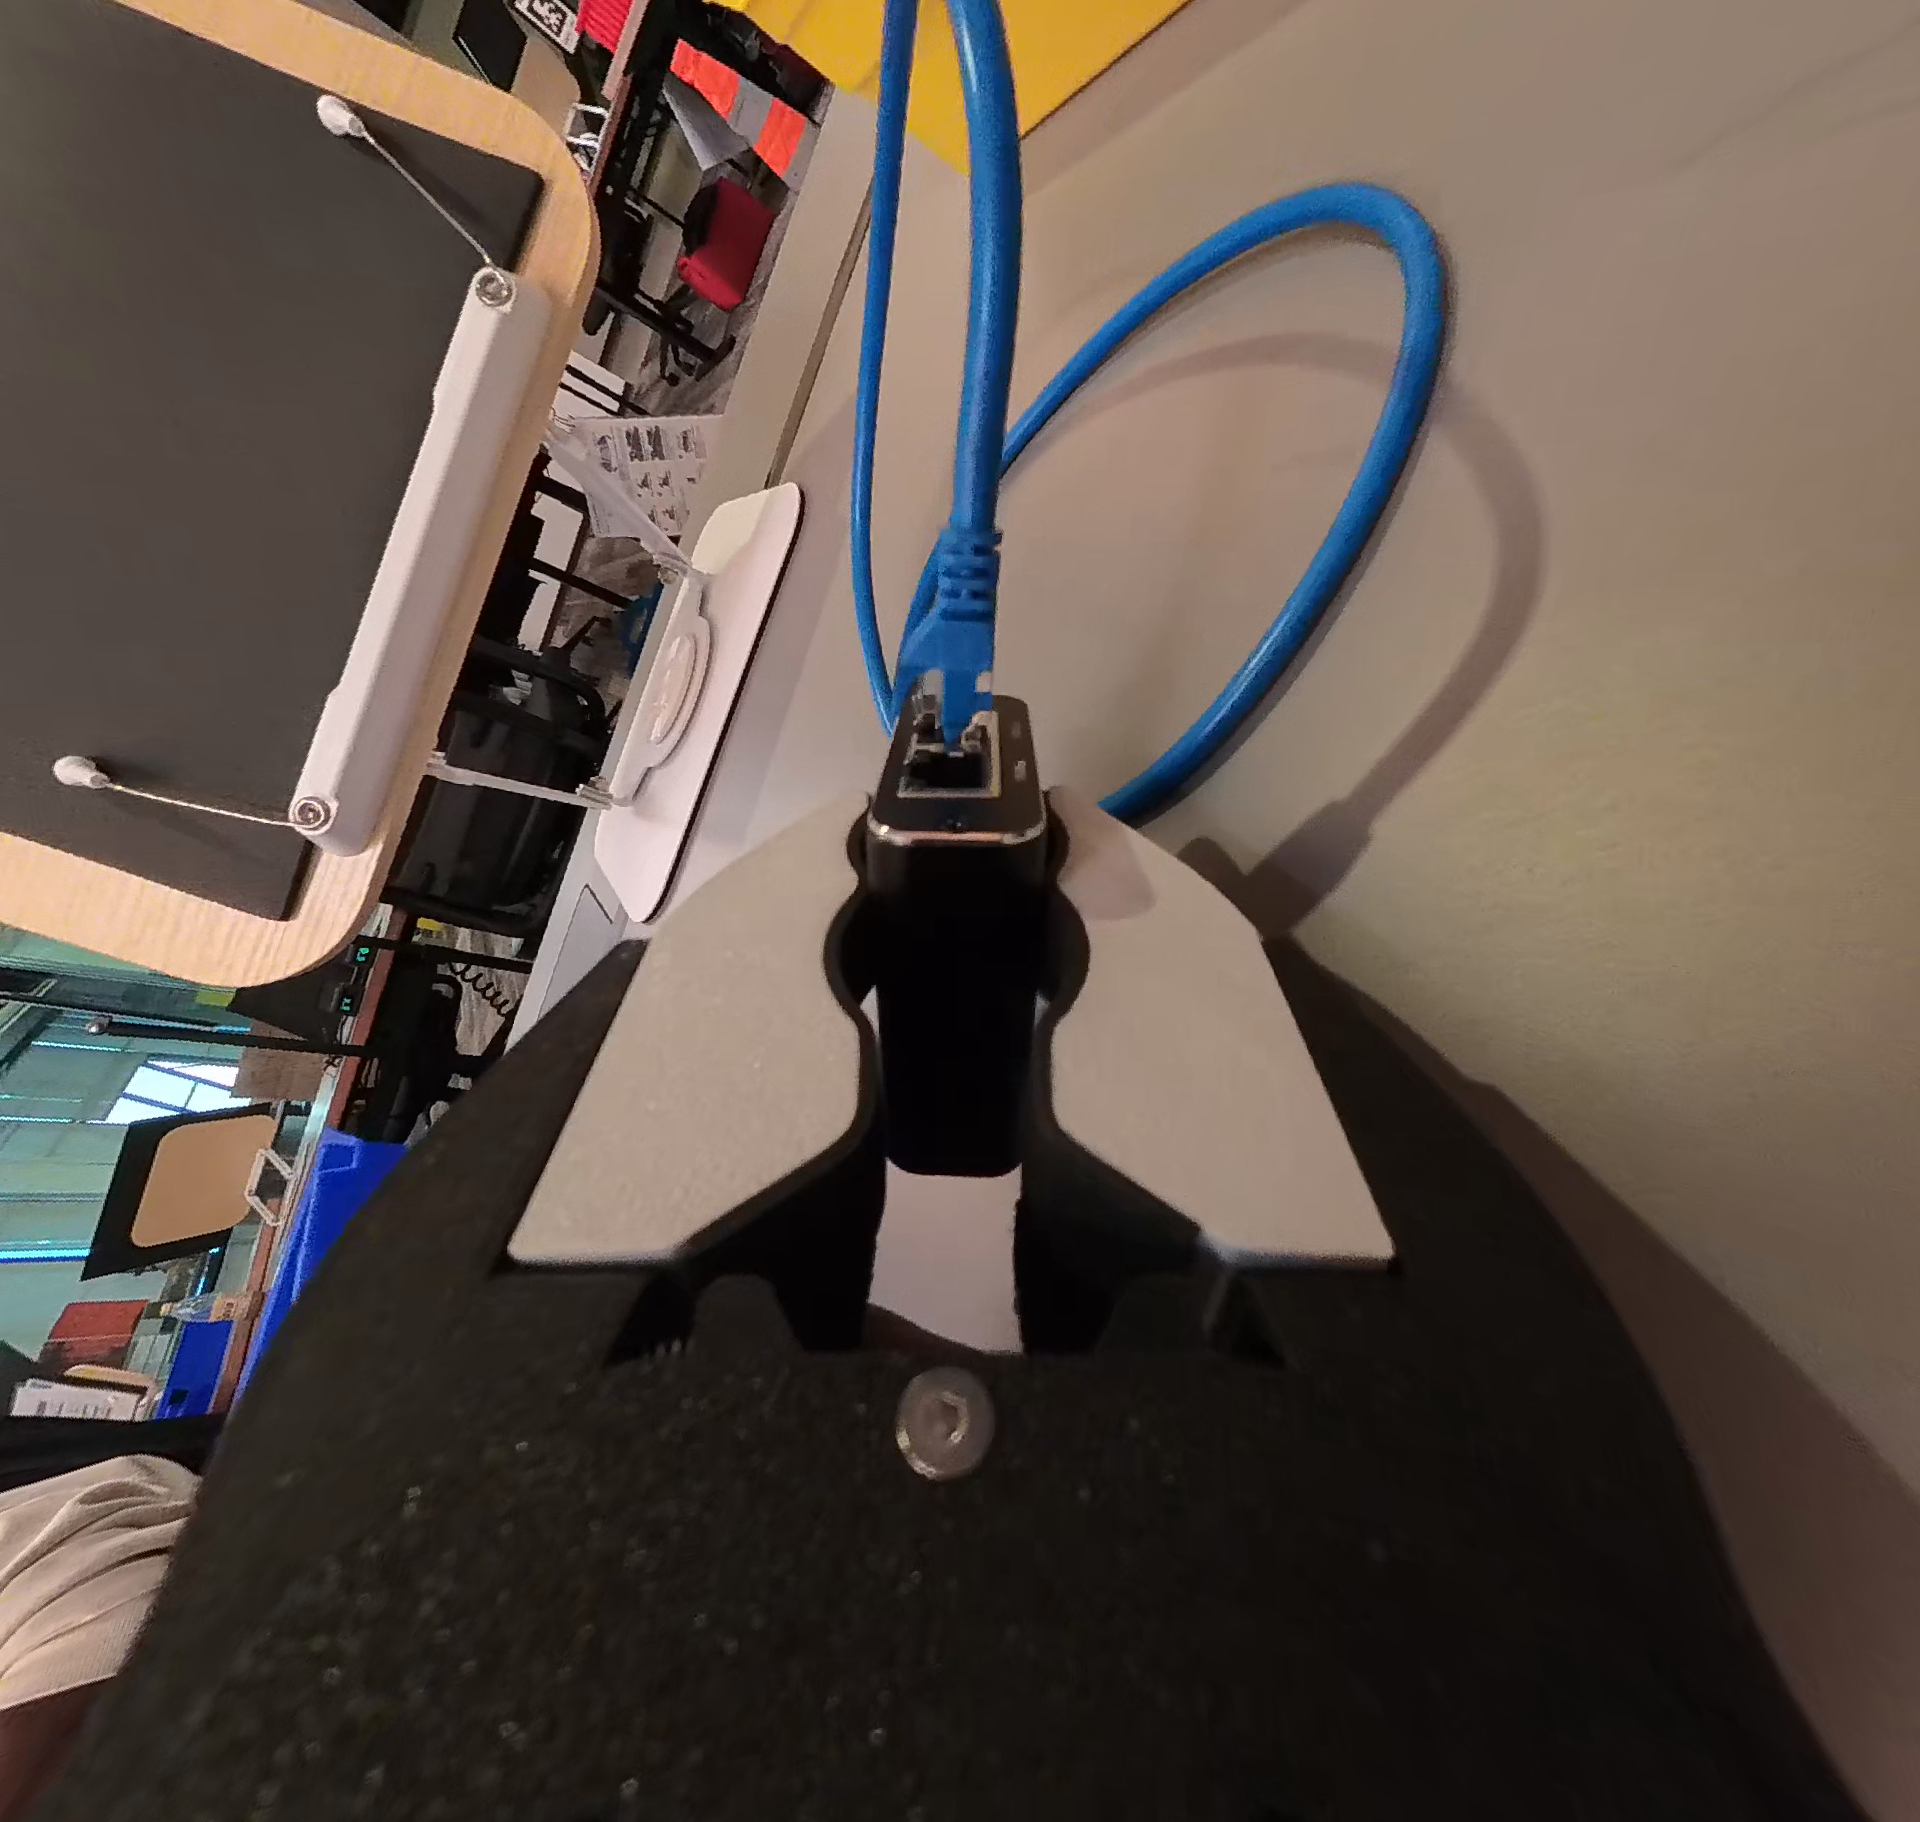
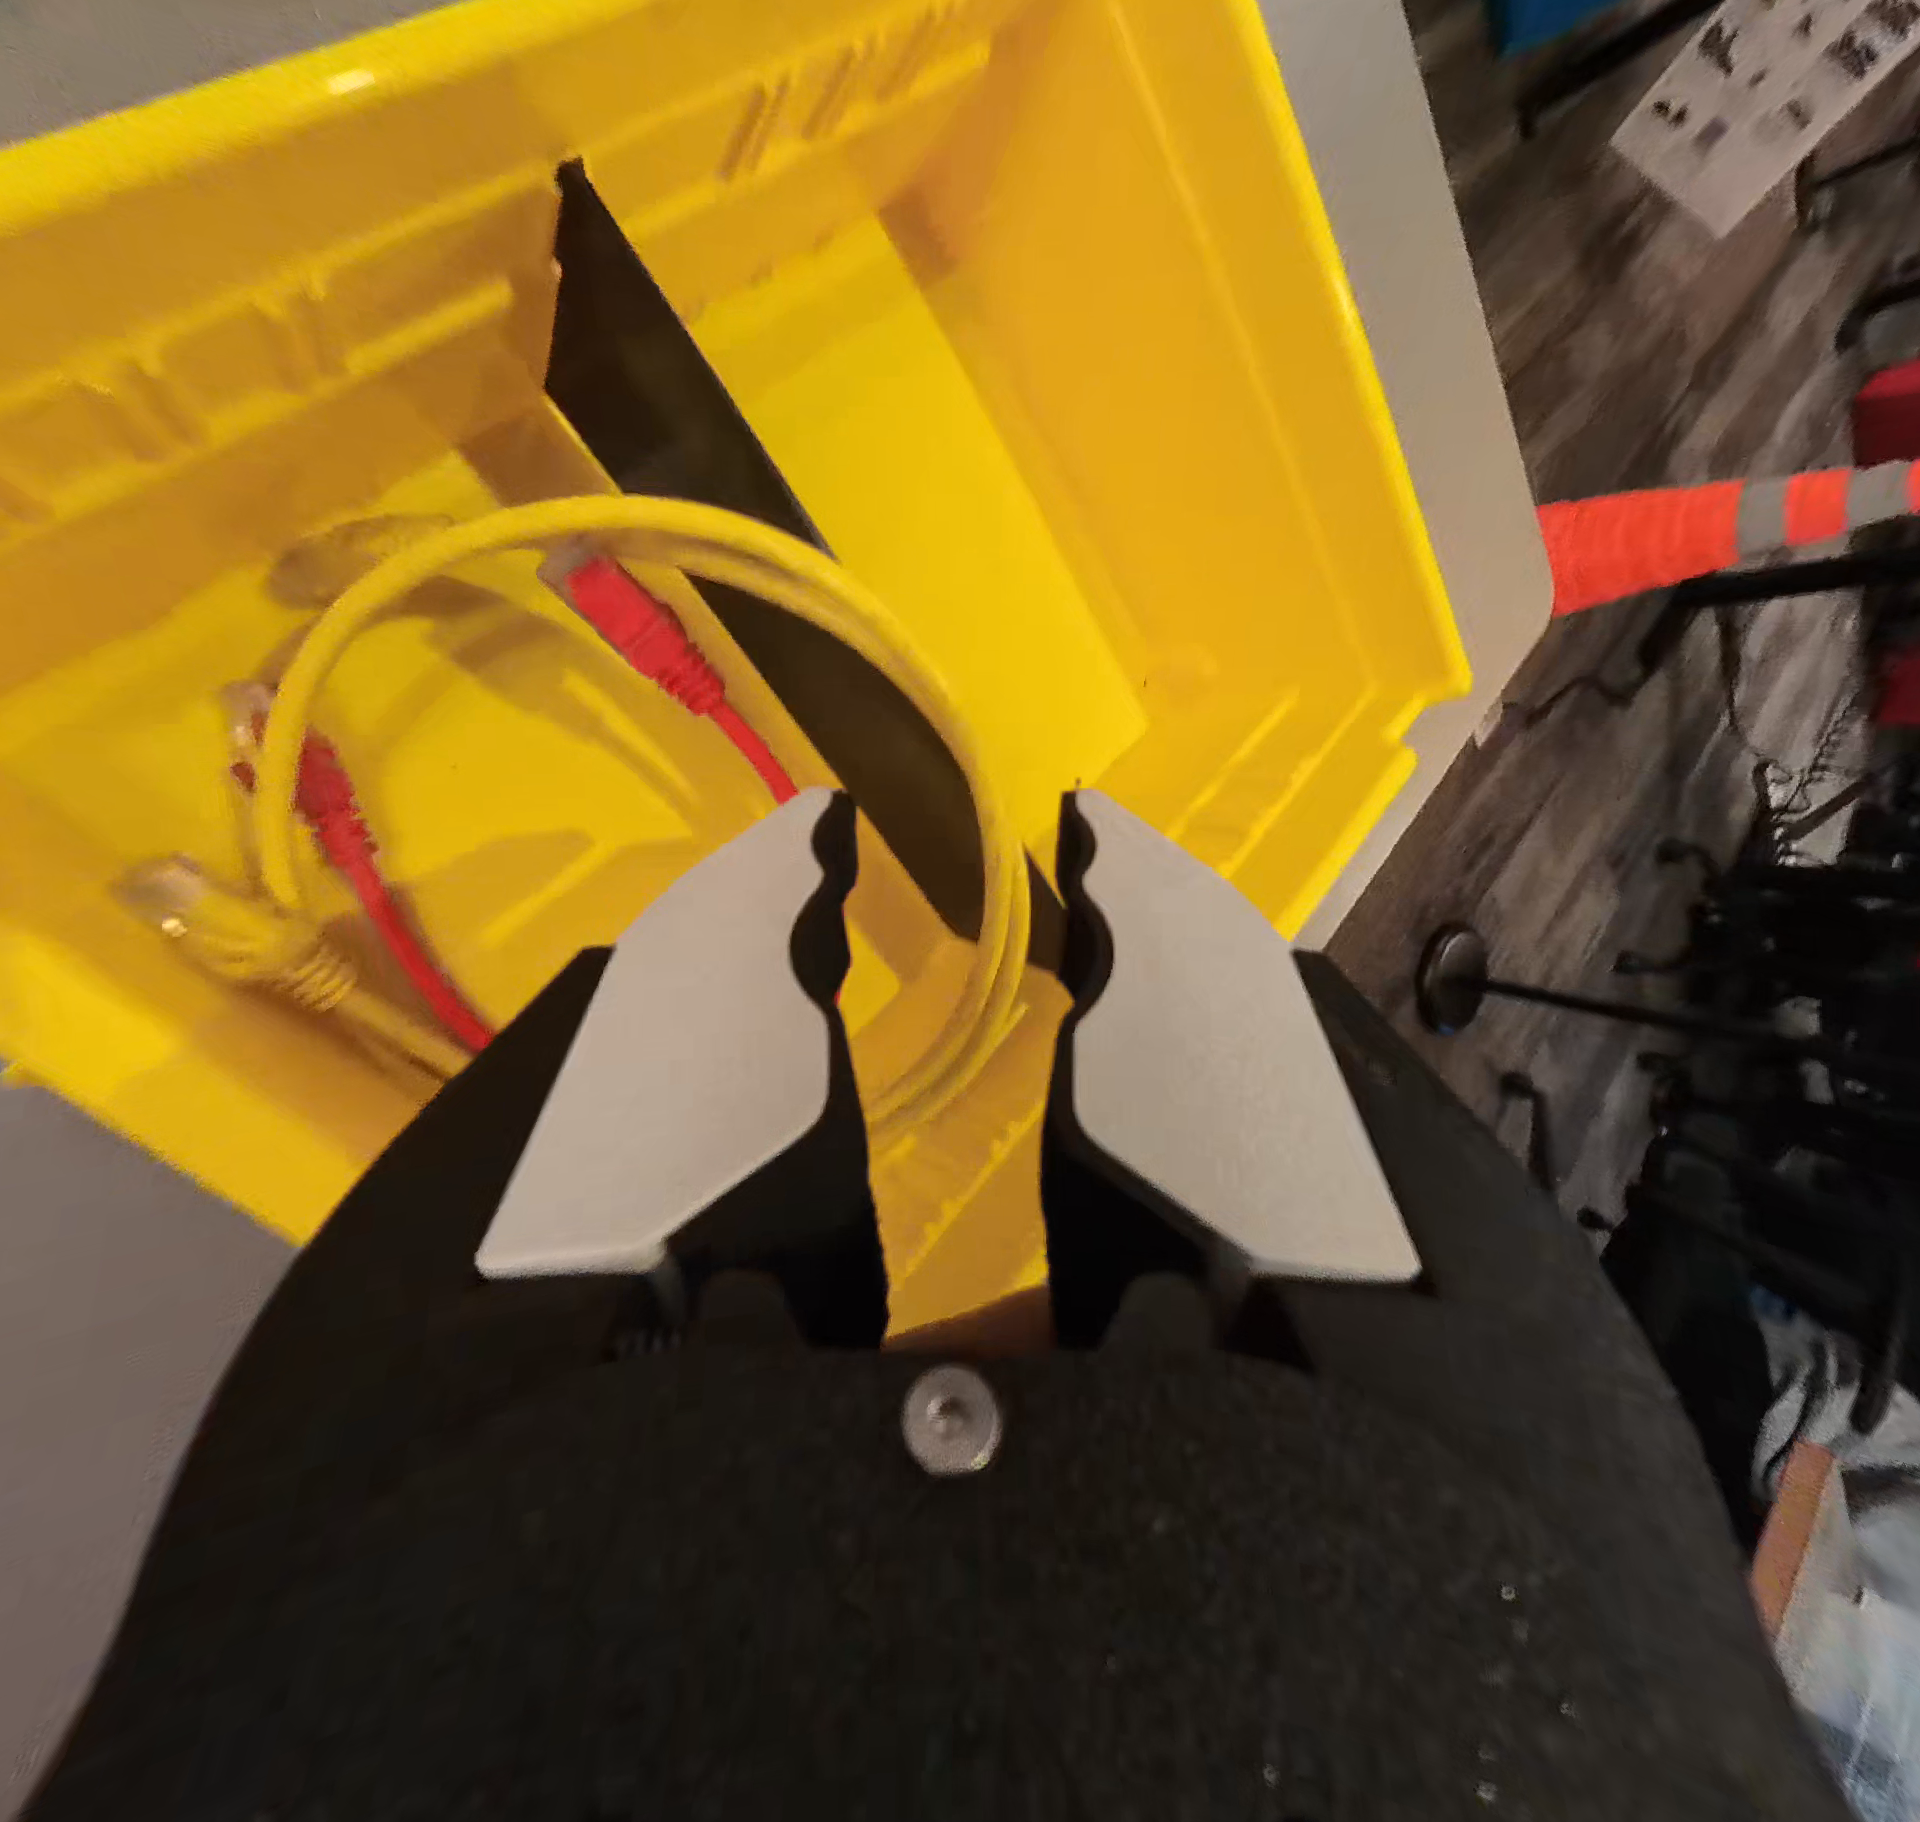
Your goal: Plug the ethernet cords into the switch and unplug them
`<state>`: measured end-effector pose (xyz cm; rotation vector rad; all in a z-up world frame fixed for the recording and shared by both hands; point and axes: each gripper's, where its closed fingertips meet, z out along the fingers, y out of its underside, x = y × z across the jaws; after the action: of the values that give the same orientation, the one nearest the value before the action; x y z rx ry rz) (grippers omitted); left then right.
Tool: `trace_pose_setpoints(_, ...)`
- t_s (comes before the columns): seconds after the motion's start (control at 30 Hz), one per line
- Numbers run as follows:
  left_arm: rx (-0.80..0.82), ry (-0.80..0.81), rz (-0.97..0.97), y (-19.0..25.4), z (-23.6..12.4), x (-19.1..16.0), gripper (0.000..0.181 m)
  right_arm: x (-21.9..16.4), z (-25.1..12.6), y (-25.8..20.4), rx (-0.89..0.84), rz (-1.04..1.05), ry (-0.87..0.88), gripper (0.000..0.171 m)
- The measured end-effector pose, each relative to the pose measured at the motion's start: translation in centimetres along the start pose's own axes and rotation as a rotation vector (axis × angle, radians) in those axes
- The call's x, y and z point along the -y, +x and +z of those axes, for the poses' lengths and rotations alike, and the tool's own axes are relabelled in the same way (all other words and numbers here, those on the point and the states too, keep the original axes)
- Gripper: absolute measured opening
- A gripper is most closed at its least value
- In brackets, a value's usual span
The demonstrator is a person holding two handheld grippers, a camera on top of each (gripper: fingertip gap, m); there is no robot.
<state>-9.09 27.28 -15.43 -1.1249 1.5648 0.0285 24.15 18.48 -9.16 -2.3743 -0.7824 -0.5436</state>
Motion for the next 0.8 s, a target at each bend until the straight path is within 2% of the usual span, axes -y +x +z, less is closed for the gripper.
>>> trace_pose_setpoints(0.17, 0.001, -0.005, -0.001, -0.1, 0.1, -0.2, 0.026, -1.6, 3.0, -0.4, 0.0, -0.074, -0.101, 0.031)
trace_pose_setpoints(0.33, 0.005, -0.002, -0.003, -0.3, 0.0, -0.1, 0.026, -1.6, 1.8, -0.3, -0.114, -0.151, -0.093, 0.027)
trace_pose_setpoints(0.47, 0.0, -0.002, 0.009, 0.1, 0.0, 0.0, 0.027, -2.3, 1.9, -1.1, -0.102, -0.151, -0.138, 0.027)
trace_pose_setpoints(0.6, 0.006, -0.006, 0.002, -0.1, 0.0, 0.0, 0.026, -2.6, 2.5, -0.7, -0.121, -0.167, -0.18, 0.008)
trace_pose_setpoints(0.8, 0.017, -0.004, -0.004, -0.5, -0.1, -0.1, 0.026, -2.7, 1.9, -0.3, -0.164, -0.203, -0.152, 0.007)
